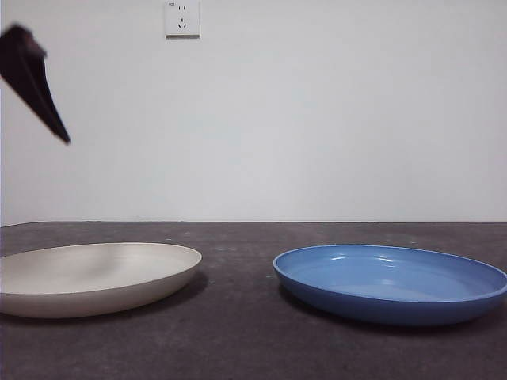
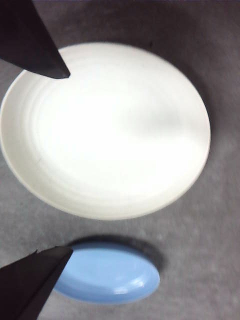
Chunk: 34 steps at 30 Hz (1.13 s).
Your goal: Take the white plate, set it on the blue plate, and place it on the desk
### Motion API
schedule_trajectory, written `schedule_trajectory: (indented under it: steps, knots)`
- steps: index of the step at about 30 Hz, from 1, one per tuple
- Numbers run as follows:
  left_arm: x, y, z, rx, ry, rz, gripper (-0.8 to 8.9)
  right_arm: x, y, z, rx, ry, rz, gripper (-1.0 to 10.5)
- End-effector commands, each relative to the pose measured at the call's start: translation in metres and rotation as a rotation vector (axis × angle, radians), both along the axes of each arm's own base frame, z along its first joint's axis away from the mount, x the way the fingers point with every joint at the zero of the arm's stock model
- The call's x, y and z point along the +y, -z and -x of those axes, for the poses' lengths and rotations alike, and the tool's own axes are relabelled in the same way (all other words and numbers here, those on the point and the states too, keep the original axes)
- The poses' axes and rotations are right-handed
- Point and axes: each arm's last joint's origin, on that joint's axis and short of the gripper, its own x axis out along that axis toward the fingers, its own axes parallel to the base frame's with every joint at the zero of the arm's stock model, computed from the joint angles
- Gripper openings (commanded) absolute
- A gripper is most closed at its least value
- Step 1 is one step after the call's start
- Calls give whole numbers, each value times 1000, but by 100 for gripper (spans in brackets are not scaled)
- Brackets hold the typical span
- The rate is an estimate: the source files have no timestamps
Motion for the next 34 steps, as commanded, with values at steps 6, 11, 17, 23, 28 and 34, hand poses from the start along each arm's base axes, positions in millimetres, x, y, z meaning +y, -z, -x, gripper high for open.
schedule_trajectory:
  steps: [6, 11, 17, 23, 28, 34]
  knots:
    - [8, 25, -23, 29, 12, -19, 714, 0, -4, 0, -6, -4, -10, 650]
    - [11, 36, -28, 56, 11, -22, 709, 0, -4, 0, 1, -4, -9, 649]
    - [12, 50, -35, 89, 11, -31, 658, 0, -3, 0, 2, -2, -8, 649]
    - [12, 58, -38, 110, 16, -31, 653, 0, -3, 0, 2, -1, -8, 649]
    - [13, 59, -40, 102, 15, -36, 653, 0, -3, 0, 1, -1, -8, 649]
    - [13, 65, -42, 117, 14, -35, 652, 0, -3, 0, 2, -1, -8, 649]
